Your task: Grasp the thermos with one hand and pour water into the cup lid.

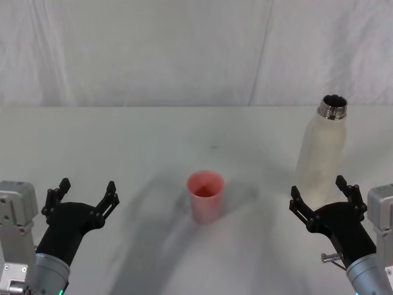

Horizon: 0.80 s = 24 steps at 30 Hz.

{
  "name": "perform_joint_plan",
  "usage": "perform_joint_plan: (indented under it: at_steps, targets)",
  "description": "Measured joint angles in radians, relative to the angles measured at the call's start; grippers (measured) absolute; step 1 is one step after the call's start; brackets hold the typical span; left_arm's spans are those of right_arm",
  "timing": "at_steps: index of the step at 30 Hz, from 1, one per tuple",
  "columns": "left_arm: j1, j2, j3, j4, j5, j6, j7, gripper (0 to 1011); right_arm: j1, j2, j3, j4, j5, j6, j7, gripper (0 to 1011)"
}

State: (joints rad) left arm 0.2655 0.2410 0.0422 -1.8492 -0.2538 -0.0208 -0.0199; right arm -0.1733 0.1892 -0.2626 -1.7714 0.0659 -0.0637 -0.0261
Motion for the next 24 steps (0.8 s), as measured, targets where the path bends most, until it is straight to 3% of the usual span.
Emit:
perform_joint_plan:
  at_steps: [24]
  targets:
    - [0.0,0.0,0.0,0.0,0.0,0.0,0.0,1001,0.0,0.0,0.0,0.0,0.0,0.0,0.0,1001]
